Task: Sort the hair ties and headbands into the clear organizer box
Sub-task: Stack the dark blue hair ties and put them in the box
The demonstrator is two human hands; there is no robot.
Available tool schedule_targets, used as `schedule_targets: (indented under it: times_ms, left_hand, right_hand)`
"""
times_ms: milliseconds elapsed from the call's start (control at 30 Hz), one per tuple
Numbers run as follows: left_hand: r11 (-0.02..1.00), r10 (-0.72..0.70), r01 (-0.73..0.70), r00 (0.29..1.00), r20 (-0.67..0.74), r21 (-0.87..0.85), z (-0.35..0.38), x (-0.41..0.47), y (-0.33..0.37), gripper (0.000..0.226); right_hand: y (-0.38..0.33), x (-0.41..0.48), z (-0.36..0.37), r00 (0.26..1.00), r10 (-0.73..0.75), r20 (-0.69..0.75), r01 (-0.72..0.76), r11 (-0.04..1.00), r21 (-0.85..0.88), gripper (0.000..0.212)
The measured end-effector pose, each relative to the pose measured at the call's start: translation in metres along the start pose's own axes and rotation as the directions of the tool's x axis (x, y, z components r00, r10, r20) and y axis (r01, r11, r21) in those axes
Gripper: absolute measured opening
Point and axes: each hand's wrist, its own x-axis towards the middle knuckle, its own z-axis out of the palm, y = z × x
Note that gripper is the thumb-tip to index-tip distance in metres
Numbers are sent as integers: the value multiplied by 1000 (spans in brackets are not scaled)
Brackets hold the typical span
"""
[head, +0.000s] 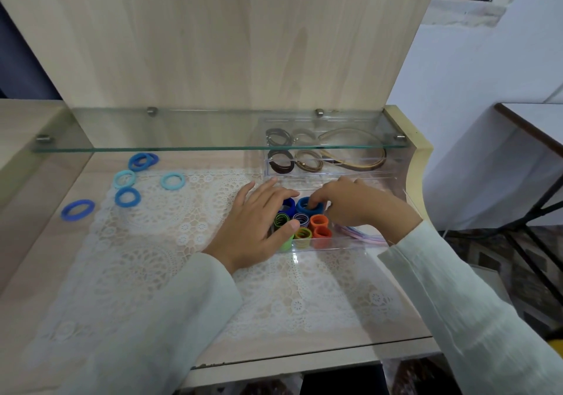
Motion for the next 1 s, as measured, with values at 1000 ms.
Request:
schedule_targets:
  times_ms: [1000]
  left_hand:
    - [999,-31,31,999,11,-17,-2,0,1,74]
  right_hand:
    - [10,4,52,760,276,-588,4,903,429,39]
